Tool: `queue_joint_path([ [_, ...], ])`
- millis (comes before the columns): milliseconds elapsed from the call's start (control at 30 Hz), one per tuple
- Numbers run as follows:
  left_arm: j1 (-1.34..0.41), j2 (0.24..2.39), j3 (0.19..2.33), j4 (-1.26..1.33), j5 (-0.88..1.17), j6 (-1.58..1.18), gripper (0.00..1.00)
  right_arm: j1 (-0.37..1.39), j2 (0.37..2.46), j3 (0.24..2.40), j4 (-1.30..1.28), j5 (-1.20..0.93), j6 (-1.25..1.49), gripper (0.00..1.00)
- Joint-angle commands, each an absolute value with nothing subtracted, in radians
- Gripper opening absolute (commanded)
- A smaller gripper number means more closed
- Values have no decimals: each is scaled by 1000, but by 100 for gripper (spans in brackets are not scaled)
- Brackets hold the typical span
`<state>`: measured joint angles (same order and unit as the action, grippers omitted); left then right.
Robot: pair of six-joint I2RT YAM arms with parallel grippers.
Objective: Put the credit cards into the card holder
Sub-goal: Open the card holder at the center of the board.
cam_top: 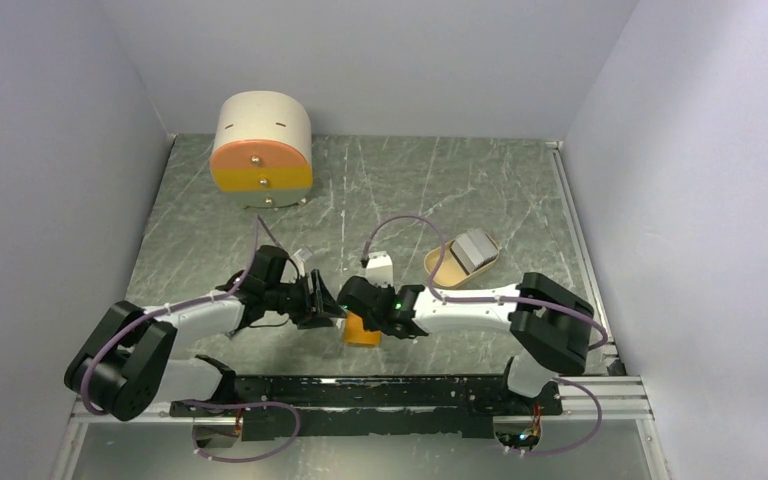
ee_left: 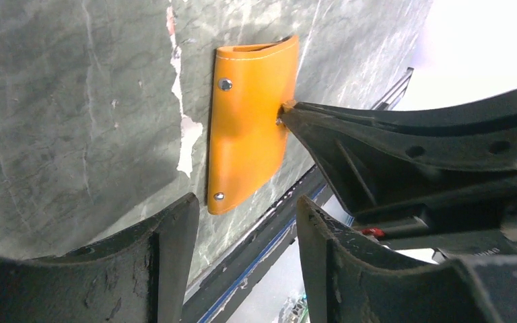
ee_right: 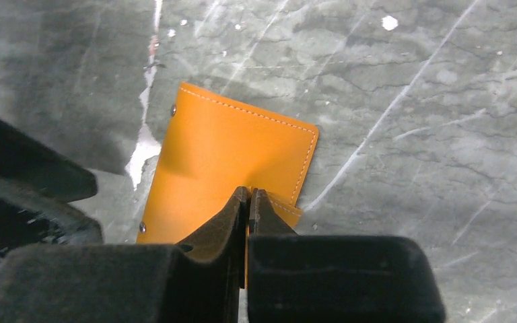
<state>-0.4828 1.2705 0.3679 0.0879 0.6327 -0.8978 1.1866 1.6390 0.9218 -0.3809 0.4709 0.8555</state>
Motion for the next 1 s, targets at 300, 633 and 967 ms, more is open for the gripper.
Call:
queue_joint_path([
  [300,-594,1370,489,91,590,-880,45,1164,1411,735,36,333,760,0],
  [633,-596,1292,620,-192,371,-783,62,1143,1194,672,71,312,798,0],
  [967,-596,1297,557,5,574,-827,68,1132,1161,641,91,333,790,0],
])
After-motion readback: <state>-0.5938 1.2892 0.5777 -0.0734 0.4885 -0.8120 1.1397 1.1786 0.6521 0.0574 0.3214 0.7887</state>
